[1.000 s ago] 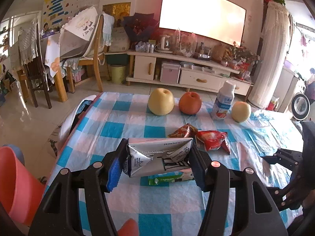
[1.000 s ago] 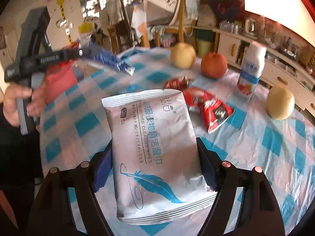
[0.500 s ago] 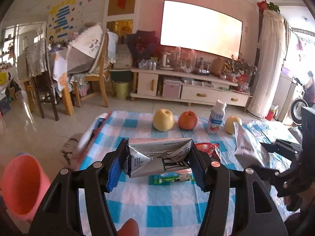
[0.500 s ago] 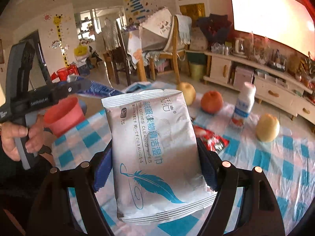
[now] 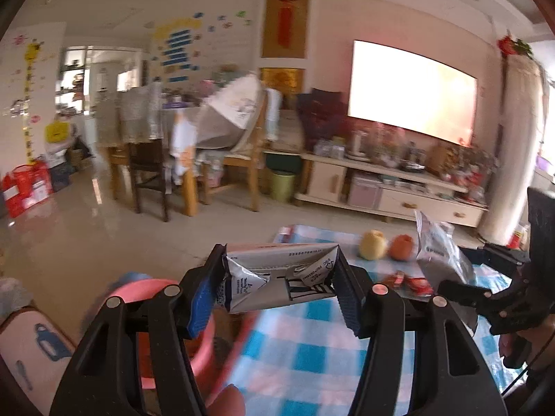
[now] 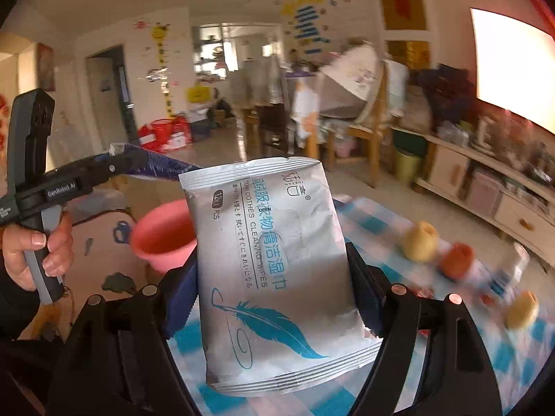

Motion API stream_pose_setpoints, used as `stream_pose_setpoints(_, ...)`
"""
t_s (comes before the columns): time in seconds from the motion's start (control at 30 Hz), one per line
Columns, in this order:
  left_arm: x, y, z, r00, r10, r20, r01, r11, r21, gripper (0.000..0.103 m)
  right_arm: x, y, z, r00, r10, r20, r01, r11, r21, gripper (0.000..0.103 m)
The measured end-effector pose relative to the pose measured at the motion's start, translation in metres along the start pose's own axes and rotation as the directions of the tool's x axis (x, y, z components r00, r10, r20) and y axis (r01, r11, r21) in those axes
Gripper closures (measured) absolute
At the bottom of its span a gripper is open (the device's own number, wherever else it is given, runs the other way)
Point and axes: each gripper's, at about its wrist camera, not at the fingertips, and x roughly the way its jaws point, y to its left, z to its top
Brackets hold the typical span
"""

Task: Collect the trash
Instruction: 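Carry the carton and wipes pack to the pink bucket and open both tools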

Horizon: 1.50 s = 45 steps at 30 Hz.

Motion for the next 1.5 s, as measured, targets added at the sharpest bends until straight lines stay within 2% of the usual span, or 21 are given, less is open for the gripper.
stream_pose_setpoints(0.2,-0.012,0.072,-0.001,0.993,0.117,-0.002,-0.117,0.993,-0.034,0.043,0.066,0.061,0.047,0.993,0.120,-0.024,-0.121,0.990,-0.068,0.025)
stream_pose_setpoints(0.33,-0.002,0.118,-0.006,0.986,0.164,-0.022,-0.165,0.984,-0.071,0.043,0.111,0.097,0.071,0.983,0.175,-0.052,-0.179,0.979,-0.096,0.025)
stream_pose_setpoints(0.47,0.015,0.162,-0.015,0.983,0.174,-0.051,-0.179,0.977,-0.115,0.043,0.153,0.130,0.086,0.974,0.214,-0.076,-0.221,0.970,-0.105,0.025)
stream_pose_setpoints(0.67,0.040,0.204,-0.028,0.981,0.176,-0.087,-0.187,0.972,-0.143,0.043,0.199,0.156,0.094,0.967,0.231,-0.111,-0.242,0.965,-0.099,0.025)
stream_pose_setpoints(1.0,0.076,0.223,-0.050,0.978,0.156,-0.141,-0.177,0.972,-0.154,0.043,0.243,0.167,0.078,0.960,0.225,-0.167,-0.237,0.969,-0.061,0.025)
stream_pose_setpoints(1.27,0.109,0.234,-0.067,0.967,0.142,-0.211,-0.182,0.965,-0.187,0.042,0.278,0.163,0.070,0.946,0.245,-0.212,-0.253,0.968,-0.008,0.025)
stream_pose_setpoints(1.4,0.122,0.235,-0.075,0.958,0.151,-0.246,-0.194,0.967,-0.163,0.037,0.294,0.150,0.071,0.944,0.255,-0.208,-0.250,0.967,0.048,0.024)
stream_pose_setpoints(1.5,0.123,0.236,-0.077,0.956,0.152,-0.250,-0.198,0.965,-0.170,0.032,0.291,0.145,0.074,0.952,0.241,-0.188,-0.235,0.970,0.055,0.017)
